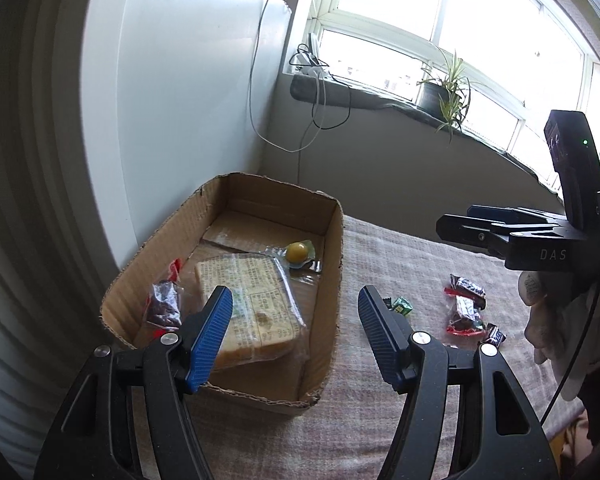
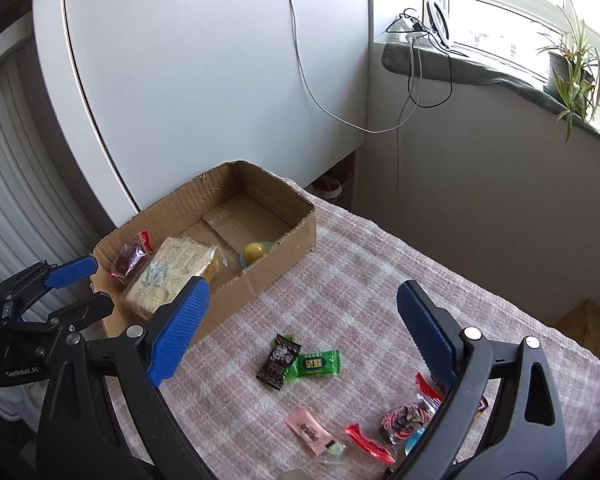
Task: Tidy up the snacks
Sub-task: 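Open both grippers in the box and withdraw them toward the snacks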
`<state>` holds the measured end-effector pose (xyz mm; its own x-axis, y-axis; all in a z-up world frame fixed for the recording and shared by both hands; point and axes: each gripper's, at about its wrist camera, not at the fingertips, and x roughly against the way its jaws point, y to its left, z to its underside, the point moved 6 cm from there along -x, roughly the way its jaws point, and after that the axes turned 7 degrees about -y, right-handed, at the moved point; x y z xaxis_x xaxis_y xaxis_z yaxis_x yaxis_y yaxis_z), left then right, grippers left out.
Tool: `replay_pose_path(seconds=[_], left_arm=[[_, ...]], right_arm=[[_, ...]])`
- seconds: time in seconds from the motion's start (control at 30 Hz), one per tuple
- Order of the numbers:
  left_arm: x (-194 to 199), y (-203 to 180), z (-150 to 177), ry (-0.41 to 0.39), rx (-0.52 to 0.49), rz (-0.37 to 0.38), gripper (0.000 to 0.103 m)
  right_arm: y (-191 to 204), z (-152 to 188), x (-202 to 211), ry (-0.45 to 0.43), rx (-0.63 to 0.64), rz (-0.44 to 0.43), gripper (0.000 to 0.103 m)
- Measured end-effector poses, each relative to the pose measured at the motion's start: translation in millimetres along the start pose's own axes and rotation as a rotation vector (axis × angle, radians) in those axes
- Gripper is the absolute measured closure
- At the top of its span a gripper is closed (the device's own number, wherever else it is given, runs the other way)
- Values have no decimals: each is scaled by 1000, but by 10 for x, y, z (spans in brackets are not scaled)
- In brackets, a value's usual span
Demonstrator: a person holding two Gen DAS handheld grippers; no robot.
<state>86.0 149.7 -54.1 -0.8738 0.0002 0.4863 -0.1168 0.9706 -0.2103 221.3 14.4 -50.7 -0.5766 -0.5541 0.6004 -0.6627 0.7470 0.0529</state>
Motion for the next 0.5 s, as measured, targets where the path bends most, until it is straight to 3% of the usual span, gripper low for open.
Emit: replay_pose_path(seconds=[0.5], left_arm=[[-163,-751,253,83,-77,138,38]], right_arm=[[-637,698,722,22,-67,100,6]])
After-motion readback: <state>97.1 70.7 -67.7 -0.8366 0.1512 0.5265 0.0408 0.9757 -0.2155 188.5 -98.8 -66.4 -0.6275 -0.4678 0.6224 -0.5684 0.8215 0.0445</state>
